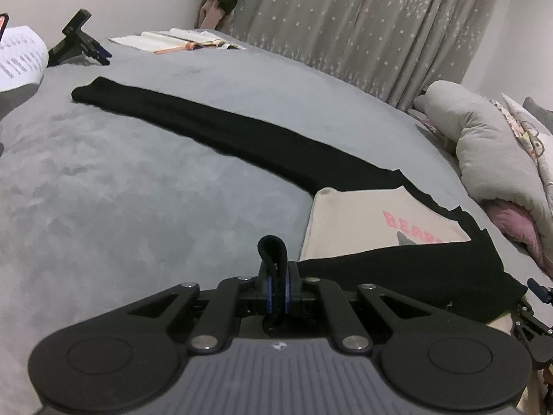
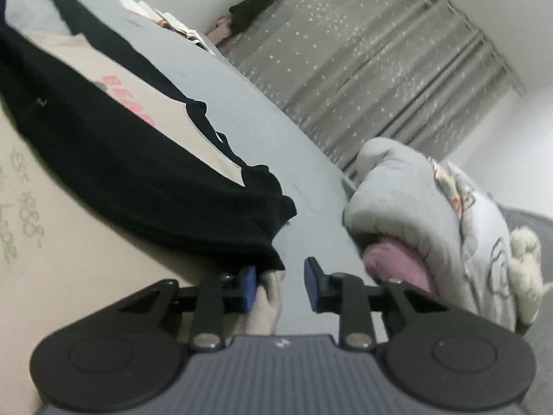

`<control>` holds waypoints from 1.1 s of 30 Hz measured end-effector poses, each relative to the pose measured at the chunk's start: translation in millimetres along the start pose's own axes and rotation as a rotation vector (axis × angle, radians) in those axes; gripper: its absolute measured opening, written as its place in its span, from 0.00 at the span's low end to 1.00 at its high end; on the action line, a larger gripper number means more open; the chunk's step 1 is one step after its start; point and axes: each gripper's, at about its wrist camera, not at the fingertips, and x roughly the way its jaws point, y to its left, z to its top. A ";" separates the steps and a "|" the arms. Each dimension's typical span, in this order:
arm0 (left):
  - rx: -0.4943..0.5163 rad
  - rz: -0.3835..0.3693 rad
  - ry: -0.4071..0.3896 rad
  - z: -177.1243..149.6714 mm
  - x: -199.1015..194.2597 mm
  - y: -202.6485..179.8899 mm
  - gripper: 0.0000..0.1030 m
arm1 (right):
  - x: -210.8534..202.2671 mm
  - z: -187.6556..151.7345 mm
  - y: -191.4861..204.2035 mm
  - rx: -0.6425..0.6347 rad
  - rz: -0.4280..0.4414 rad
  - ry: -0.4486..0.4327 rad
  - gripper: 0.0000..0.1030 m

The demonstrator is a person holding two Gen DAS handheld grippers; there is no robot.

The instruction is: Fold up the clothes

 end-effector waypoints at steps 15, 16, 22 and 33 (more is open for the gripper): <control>-0.142 -0.161 0.103 1.0 -12.0 4.5 0.04 | 8.7 -17.3 -67.0 0.433 0.097 0.083 0.06; -0.116 -0.154 0.127 -5.8 -8.9 2.3 0.04 | 11.9 -20.7 -67.1 0.442 0.106 0.107 0.06; 0.054 -0.139 0.104 -30.2 -5.3 1.4 0.08 | 21.3 -26.5 -61.7 0.443 0.143 0.201 0.16; 0.260 -0.143 0.082 -13.2 -33.1 12.9 0.61 | -4.6 -42.5 -119.8 0.744 0.243 0.214 0.48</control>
